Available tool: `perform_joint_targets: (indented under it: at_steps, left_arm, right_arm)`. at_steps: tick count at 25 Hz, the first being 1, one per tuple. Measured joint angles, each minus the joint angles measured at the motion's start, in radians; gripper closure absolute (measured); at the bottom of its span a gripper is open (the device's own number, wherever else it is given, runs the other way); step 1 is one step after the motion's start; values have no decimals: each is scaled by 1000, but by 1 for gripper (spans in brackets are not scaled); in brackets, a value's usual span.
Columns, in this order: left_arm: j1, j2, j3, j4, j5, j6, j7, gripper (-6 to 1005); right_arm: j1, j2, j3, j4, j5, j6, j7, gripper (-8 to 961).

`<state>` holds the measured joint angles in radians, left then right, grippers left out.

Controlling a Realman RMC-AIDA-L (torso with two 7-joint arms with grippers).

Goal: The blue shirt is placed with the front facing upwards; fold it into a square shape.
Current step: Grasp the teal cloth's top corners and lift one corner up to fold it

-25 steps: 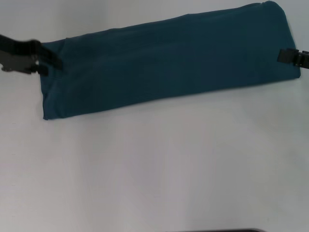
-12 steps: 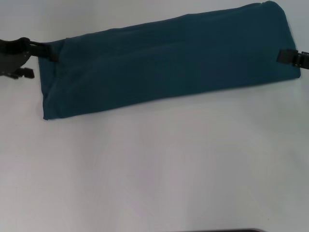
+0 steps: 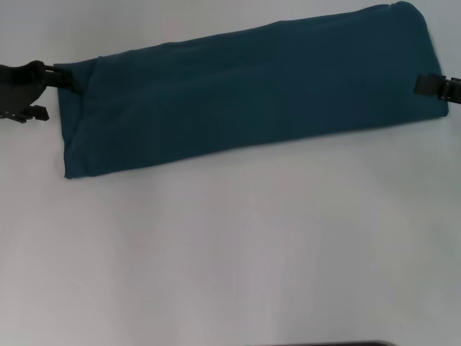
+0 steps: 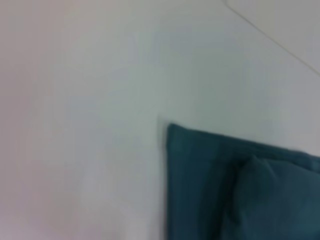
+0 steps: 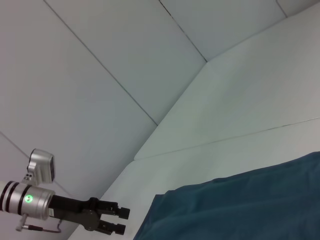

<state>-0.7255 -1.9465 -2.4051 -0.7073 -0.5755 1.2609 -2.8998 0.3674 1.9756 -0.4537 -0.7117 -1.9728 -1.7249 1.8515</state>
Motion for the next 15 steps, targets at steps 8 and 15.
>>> perform_joint_targets:
  at_steps: [8, 15]
  left_arm:
    - [7, -26, 1, 26, 8, -66, 14, 139]
    - [9, -34, 4, 26, 9, -80, 19, 138]
  right_arm:
    - [-1, -1, 4, 0, 0, 1, 1, 23]
    - [1, -3, 4, 0, 0, 1, 5, 22]
